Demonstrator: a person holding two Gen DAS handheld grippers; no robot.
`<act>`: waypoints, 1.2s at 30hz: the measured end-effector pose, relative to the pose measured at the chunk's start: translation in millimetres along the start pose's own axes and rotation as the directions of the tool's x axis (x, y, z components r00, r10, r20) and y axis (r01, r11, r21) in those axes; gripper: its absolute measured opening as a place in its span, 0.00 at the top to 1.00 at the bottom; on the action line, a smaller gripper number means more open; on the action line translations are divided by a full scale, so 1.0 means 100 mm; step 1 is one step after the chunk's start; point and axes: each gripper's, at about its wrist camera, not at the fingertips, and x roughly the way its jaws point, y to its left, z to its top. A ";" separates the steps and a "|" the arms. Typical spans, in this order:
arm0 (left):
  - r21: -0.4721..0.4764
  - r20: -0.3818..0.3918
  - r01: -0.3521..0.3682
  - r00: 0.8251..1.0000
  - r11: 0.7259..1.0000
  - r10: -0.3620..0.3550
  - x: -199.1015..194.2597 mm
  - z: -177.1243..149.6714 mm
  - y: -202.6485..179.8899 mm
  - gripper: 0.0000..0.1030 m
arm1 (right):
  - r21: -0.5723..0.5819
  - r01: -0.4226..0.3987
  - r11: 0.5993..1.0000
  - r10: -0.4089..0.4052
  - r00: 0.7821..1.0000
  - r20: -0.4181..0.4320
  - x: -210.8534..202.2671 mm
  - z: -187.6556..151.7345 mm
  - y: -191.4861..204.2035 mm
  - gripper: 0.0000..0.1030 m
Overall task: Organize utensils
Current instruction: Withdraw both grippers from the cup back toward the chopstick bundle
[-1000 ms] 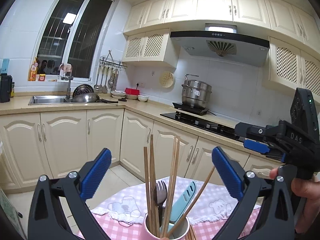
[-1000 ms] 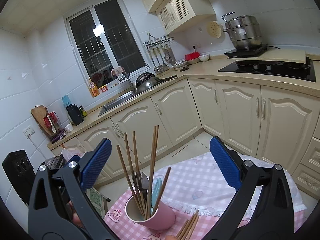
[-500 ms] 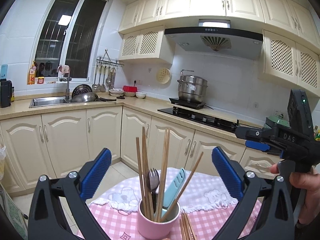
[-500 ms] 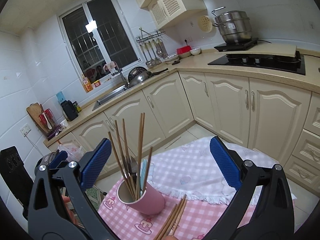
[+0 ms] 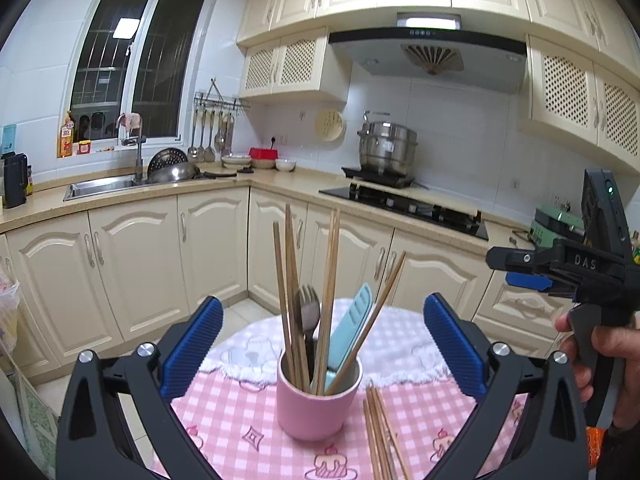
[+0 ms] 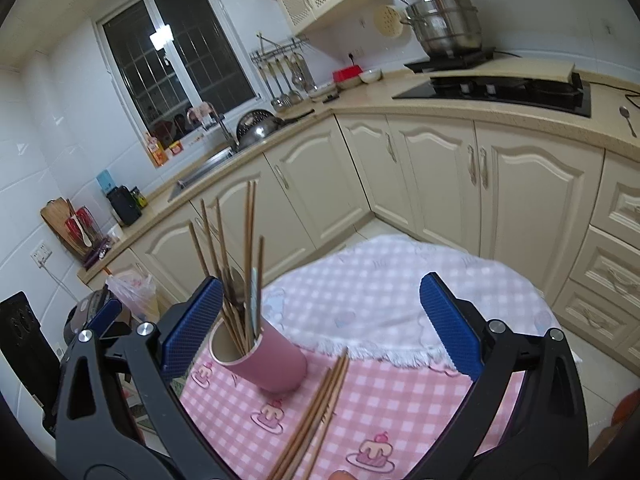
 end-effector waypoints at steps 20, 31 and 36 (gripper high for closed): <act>0.107 -0.286 -0.008 0.957 0.994 0.038 0.41 -0.70 -0.13 0.05 | 0.007 0.078 0.997 -0.075 0.972 -0.224 0.34 -0.64 -0.23 0.06; 0.132 -0.430 0.022 0.902 0.991 0.037 0.70 -1.08 -0.17 0.05 | 0.011 0.104 0.995 -0.096 0.952 -0.291 0.44 -0.84 -0.33 0.06; 0.140 -0.479 0.035 0.877 0.990 0.037 0.79 -1.23 -0.19 0.05 | 0.018 0.119 0.993 -0.107 0.941 -0.321 0.49 -0.92 -0.39 0.06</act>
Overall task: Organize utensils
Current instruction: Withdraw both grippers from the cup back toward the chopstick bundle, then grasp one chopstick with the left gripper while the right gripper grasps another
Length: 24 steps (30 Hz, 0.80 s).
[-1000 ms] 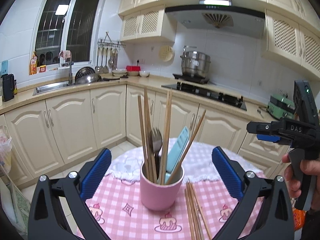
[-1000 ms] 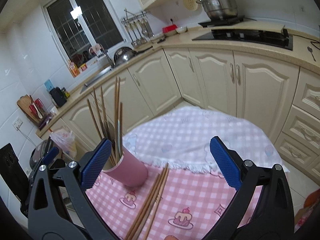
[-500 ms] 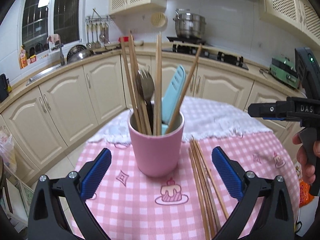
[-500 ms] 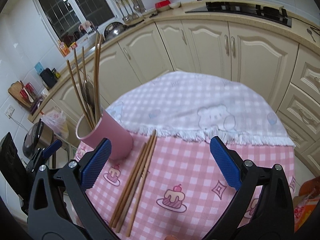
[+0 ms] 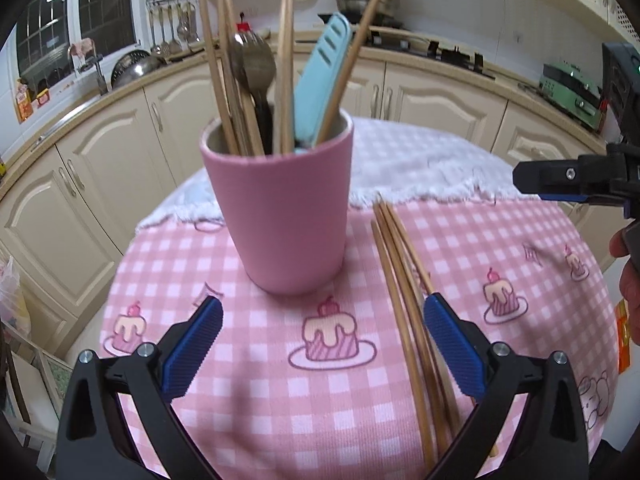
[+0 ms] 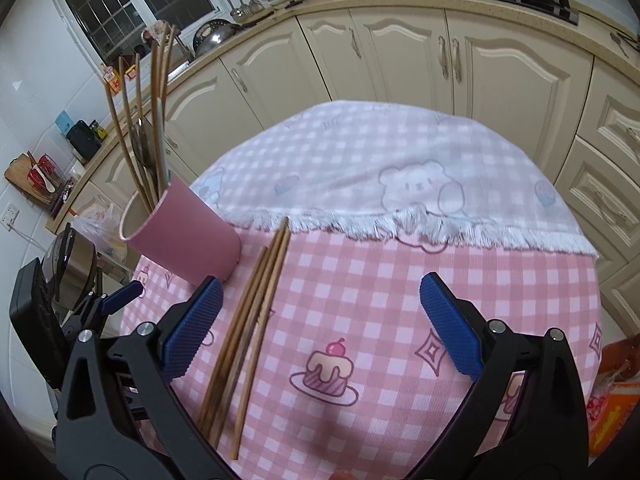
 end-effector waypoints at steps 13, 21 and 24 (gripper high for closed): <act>0.042 -0.113 -0.011 0.994 0.999 0.016 0.29 -0.11 -0.12 0.05 | -0.045 0.025 0.999 -0.029 0.995 -0.091 0.22 -0.19 0.05 0.06; 0.058 -0.128 -0.029 0.991 0.998 0.036 0.40 -0.14 -0.19 0.04 | -0.096 0.051 0.994 -0.064 0.988 -0.139 0.34 -0.29 0.16 0.06; 0.048 -0.118 -0.039 0.992 0.998 0.045 0.41 -0.13 -0.15 0.04 | -0.137 0.069 0.988 -0.091 0.982 -0.167 0.43 -0.32 0.25 0.06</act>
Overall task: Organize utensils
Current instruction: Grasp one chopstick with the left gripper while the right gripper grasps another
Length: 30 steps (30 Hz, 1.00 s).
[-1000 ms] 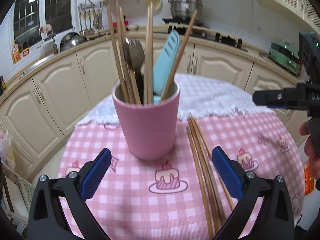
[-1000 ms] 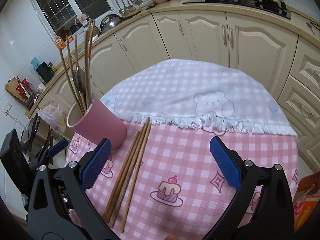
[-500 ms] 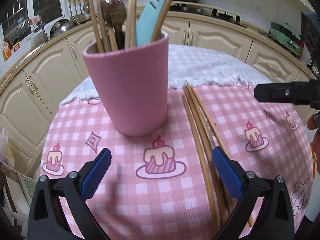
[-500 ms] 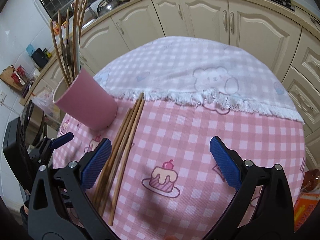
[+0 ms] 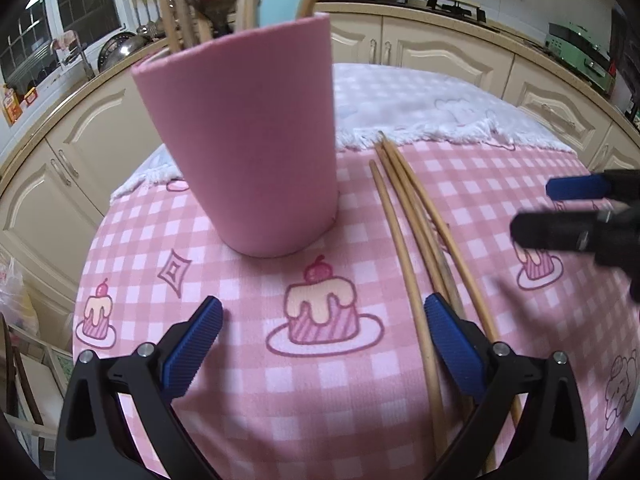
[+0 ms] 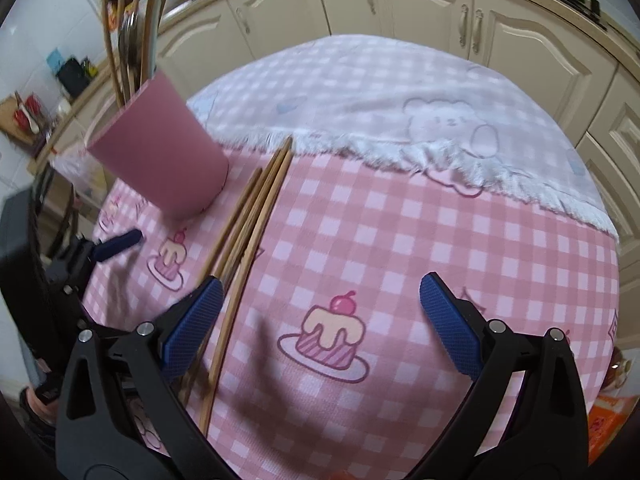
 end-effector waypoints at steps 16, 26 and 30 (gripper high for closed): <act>0.018 0.002 -0.016 1.000 1.000 0.016 -0.01 0.04 0.14 0.05 | -0.131 0.140 0.981 -0.148 0.988 -0.052 0.29 0.05 0.36 0.42; 0.003 -0.075 0.059 0.995 0.998 -0.058 0.09 0.25 -0.06 0.33 | -0.130 0.140 0.982 -0.150 0.987 -0.066 0.39 0.30 0.34 0.56; 0.002 -0.075 0.074 0.994 0.997 -0.073 0.08 0.30 -0.12 0.85 | -0.178 0.120 0.977 -0.130 0.990 -0.047 0.41 0.33 0.38 0.91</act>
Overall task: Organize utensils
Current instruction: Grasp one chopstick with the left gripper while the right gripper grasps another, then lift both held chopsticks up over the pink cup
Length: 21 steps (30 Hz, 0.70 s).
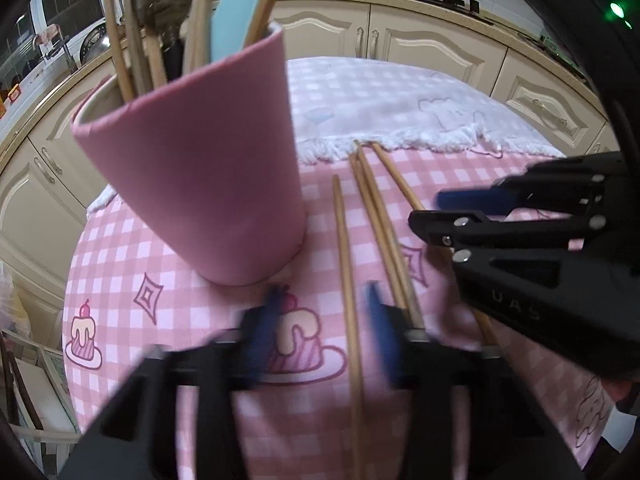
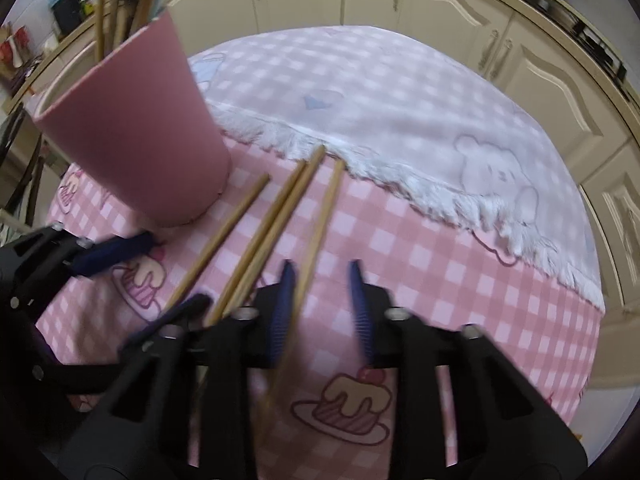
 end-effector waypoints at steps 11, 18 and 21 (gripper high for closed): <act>-0.047 0.046 0.040 0.998 0.998 -0.038 -0.13 -0.20 -0.05 0.96 | 0.088 -0.199 0.976 0.191 0.977 0.093 -0.19 -0.40 -0.26 0.95; -0.062 0.187 0.047 0.982 0.997 -0.035 -0.51 -0.35 -0.08 0.96 | 0.103 -0.277 0.955 0.251 0.944 0.212 -0.46 -0.58 -0.27 0.95; -0.054 0.277 0.059 0.960 0.997 -0.041 -0.75 -0.40 -0.07 0.96 | 0.103 -0.305 0.947 0.267 0.923 0.278 -0.62 -0.63 -0.29 0.95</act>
